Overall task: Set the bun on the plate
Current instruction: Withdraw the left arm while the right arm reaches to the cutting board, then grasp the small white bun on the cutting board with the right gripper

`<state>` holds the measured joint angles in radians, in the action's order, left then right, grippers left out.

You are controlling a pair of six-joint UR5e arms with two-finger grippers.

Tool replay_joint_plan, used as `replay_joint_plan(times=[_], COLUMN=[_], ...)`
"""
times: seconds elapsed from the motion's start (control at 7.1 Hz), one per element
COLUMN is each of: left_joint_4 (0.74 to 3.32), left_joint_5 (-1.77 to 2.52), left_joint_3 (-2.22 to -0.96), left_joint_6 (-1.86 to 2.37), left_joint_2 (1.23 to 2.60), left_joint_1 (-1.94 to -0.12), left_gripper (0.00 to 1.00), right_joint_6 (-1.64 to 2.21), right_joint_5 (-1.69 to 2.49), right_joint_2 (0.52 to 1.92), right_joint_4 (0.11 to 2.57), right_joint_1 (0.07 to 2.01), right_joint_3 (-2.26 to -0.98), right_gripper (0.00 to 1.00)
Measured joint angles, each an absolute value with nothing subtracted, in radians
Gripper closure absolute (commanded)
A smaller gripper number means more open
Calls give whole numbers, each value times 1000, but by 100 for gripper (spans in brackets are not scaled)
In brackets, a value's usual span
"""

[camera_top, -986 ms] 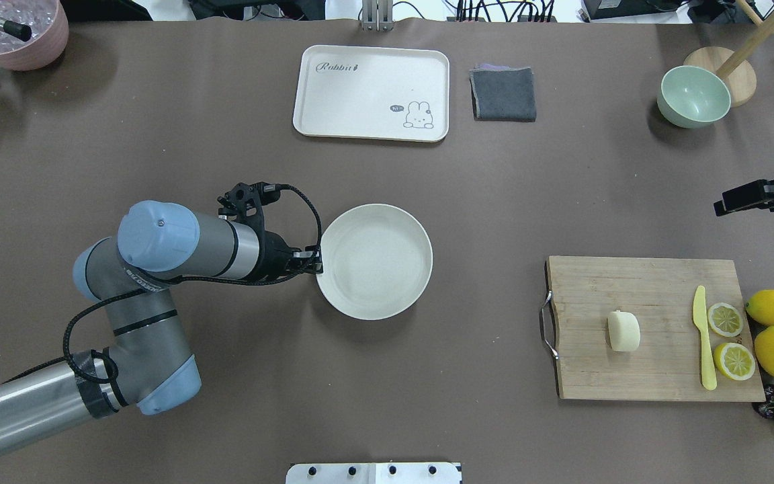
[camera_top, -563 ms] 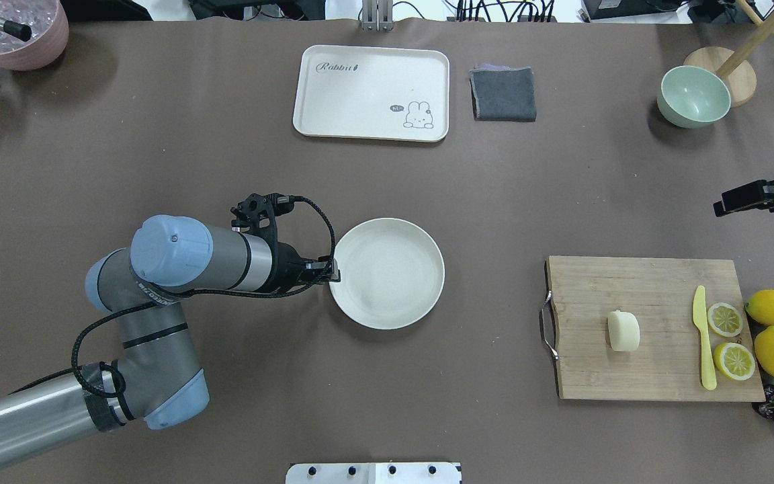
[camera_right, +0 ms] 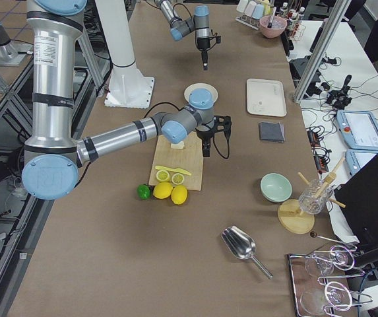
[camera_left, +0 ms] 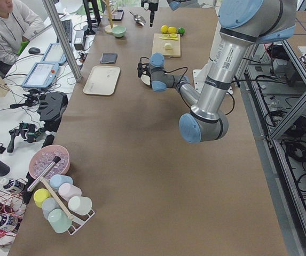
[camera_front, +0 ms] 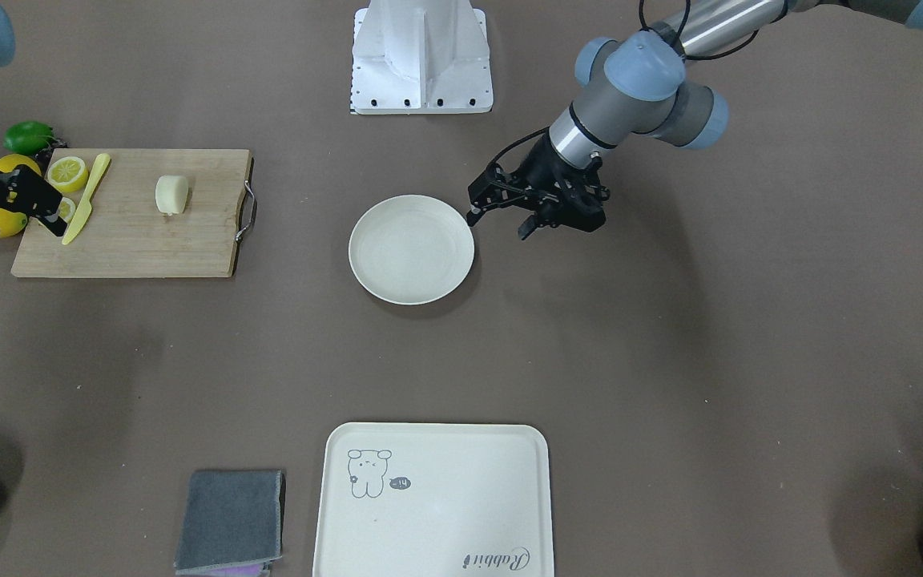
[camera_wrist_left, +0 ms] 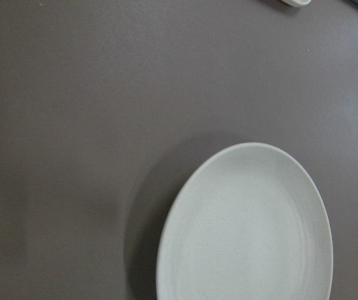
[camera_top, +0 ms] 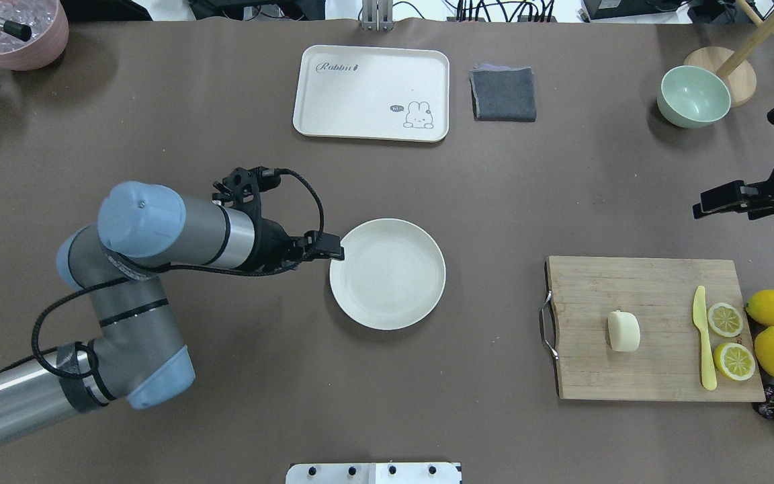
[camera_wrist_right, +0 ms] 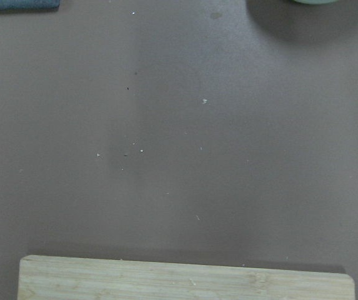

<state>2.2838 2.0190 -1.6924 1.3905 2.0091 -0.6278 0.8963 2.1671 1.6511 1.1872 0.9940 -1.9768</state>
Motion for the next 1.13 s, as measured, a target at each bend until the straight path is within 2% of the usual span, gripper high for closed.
replay_joint_plan(times=[0.28, 0.85, 1.13], left_joint_4=[2188, 1748, 1606], left_joint_5=[2175, 2253, 2255], left_joint_3=[-1718, -1714, -1711], left_joint_6=[1191, 445, 228], left_joint_2=[1954, 1898, 1890], left_joint_1=[-803, -1140, -1235], left_gripper=[3, 3, 2], right_joint_6=[1049, 1238, 1270], right_joint_5=[2070, 1887, 1828], right_joint_2=[1650, 1669, 1687], right_joint_4=[1189, 1192, 1192], right_joint_1=[862, 626, 553], right_joint_3=[-2024, -2077, -2074], right_gripper=[0, 0, 0])
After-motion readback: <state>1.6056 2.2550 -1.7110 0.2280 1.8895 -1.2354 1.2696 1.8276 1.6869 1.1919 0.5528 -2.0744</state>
